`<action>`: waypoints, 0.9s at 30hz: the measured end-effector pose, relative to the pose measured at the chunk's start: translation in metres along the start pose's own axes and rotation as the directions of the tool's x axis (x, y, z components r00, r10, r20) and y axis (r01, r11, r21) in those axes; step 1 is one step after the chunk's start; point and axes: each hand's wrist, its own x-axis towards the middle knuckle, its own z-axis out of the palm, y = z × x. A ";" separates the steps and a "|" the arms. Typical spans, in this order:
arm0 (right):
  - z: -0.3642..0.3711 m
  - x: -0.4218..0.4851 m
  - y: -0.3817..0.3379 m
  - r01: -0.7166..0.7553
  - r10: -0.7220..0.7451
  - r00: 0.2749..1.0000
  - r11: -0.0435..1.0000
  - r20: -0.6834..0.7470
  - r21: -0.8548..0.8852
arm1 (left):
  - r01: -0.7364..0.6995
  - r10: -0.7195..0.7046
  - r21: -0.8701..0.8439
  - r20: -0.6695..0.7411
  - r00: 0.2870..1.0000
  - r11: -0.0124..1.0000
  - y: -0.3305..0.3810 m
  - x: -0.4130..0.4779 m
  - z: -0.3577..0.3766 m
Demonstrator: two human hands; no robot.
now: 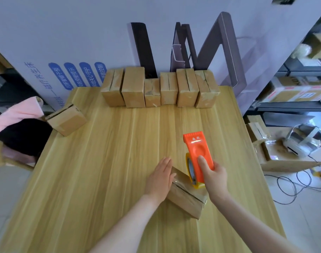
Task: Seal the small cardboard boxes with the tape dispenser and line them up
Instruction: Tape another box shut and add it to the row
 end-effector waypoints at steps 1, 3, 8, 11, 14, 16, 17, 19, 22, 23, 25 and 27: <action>0.001 -0.001 0.001 0.017 -0.017 1.000 1.000 -0.003 -0.019 | 0.013 -0.013 -0.010 0.029 0.999 1.000 -0.003 0.000 0.002; 0.003 -0.004 0.003 0.060 -0.060 0.998 0.997 -0.011 -0.053 | 0.013 -0.012 -0.033 0.031 0.999 0.999 -0.005 0.000 0.000; 0.005 -0.009 0.002 0.077 -0.078 0.997 0.995 -0.023 -0.062 | 0.094 -0.071 -0.242 0.103 0.992 0.966 -0.010 0.008 -0.004; 0.004 -0.009 0.003 0.055 -0.057 0.997 0.998 -0.051 -0.027 | 0.228 -0.151 -0.440 0.203 0.967 0.868 -0.014 0.011 -0.009; 0.003 -0.009 0.003 0.046 -0.047 0.998 0.999 -0.045 -0.017 | 0.316 -0.178 -0.552 0.289 0.941 0.772 -0.016 0.012 -0.013; 0.002 -0.010 0.003 0.050 -0.050 0.998 0.999 -0.045 -0.013 | 0.377 -0.196 -0.582 0.351 0.916 0.720 -0.017 0.013 -0.014; 0.003 -0.011 0.004 0.052 -0.052 0.998 0.999 -0.042 -0.009 | 0.403 -0.206 -0.592 0.374 0.904 0.698 -0.017 0.013 -0.015; 0.003 -0.012 0.004 0.057 -0.057 0.998 0.998 -0.033 -0.001 | 0.456 -0.236 -0.610 0.409 0.881 0.648 -0.018 0.015 -0.016; 0.003 -0.012 0.004 0.065 -0.065 0.998 0.998 -0.015 -0.016 | 0.539 -0.284 -0.631 0.465 0.839 0.558 -0.018 0.015 -0.017; 0.003 -0.012 0.004 0.065 -0.065 0.998 0.998 -0.006 -0.013 | 0.566 -0.299 -0.632 0.485 0.822 0.529 -0.017 0.014 -0.017; 0.002 -0.011 0.003 0.067 -0.067 0.998 0.998 0.010 -0.008 | 0.597 -0.332 -0.648 0.496 0.802 0.473 -0.014 0.009 -0.018; 0.000 -0.010 0.001 0.068 -0.068 0.997 0.997 0.034 -0.020 | 0.580 -0.381 -0.679 0.441 0.813 0.451 -0.007 -0.001 -0.018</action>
